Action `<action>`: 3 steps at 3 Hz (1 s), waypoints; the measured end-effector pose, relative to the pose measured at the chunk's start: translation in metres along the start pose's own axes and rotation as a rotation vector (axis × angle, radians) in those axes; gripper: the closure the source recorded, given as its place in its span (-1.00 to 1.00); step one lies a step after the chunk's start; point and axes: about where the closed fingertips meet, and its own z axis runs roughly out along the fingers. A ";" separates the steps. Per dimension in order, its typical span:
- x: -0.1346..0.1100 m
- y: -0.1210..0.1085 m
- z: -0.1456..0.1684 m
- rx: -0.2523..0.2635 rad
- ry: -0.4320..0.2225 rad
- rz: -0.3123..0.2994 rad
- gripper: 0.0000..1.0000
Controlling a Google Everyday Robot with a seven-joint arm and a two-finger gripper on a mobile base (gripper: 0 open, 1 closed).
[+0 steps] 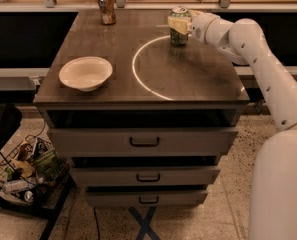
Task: Move green can near paper bowl
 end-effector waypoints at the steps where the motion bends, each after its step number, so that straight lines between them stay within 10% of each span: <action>1: -0.025 0.015 -0.001 -0.040 0.009 -0.005 1.00; 3: -0.091 0.060 -0.047 -0.127 -0.023 -0.014 1.00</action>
Offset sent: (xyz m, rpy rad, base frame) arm -0.0840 0.0278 0.1112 -0.0027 -0.0242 0.1503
